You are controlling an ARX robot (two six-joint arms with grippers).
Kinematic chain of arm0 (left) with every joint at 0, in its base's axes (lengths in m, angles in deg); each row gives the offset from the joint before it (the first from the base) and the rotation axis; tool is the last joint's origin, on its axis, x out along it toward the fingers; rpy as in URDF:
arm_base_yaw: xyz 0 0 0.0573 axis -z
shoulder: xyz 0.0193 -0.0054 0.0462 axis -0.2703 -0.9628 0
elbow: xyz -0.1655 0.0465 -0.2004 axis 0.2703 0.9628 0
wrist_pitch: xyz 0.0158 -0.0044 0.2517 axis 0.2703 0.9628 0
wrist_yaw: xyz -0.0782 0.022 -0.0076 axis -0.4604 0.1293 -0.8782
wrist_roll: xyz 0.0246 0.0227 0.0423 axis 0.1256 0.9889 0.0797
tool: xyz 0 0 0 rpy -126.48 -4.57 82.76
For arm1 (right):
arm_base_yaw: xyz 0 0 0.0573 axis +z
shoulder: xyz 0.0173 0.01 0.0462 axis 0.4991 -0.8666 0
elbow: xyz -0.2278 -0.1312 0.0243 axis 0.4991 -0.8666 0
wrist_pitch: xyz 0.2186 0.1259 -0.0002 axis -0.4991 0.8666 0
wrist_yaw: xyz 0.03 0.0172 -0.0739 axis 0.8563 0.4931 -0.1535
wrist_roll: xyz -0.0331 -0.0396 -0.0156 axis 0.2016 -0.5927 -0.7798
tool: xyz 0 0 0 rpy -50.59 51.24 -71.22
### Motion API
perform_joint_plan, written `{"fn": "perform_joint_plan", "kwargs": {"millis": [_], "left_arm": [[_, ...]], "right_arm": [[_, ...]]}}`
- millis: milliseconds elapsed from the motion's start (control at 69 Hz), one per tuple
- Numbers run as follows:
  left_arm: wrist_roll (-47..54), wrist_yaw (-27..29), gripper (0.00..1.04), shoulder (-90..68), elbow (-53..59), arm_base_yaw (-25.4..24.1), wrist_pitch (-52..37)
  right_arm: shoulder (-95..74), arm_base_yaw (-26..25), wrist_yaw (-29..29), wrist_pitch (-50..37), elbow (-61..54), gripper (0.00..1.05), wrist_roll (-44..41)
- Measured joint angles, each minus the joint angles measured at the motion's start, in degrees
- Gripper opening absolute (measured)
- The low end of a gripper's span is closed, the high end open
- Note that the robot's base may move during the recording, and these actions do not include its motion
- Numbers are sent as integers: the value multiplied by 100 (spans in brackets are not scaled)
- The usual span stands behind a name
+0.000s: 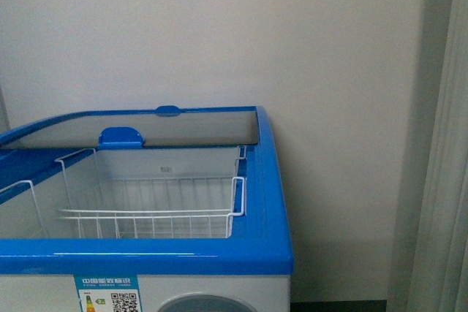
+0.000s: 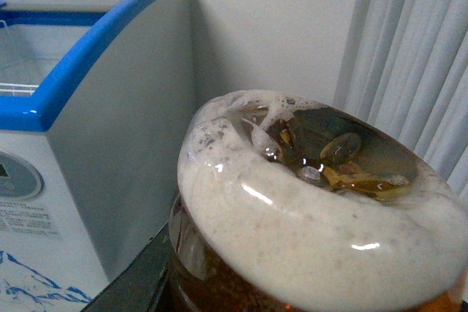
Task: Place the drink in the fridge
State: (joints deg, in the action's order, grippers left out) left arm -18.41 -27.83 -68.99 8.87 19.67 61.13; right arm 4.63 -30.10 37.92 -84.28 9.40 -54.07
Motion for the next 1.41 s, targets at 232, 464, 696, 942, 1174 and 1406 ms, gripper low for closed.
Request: {"fn": "perform_joint_plan", "kwargs": {"millis": [232,464,696,942,1174,1406], "left_arm": [[-518,-1738,80,673,501,-697,1217],[-629,-3606,44,1185,739,-1799,1696],[-638,-4238,7,1447,933,-2459,1751],[-667,-5180,3,1646,1078,-3475,1805],[-675,-5248,23,1904,1342,-3508,1803],[-675,-5254,73,1928,1342,-3508,1801]], "right_arm": [[0,0,15,0,0,45,0],[0,2,0,0,0,45,0],[0,2,-2,0,0,45,0],[0,2,-4,0,0,45,0],[0,2,-4,0,0,45,-4],[0,2,-2,0,0,45,0]]}}
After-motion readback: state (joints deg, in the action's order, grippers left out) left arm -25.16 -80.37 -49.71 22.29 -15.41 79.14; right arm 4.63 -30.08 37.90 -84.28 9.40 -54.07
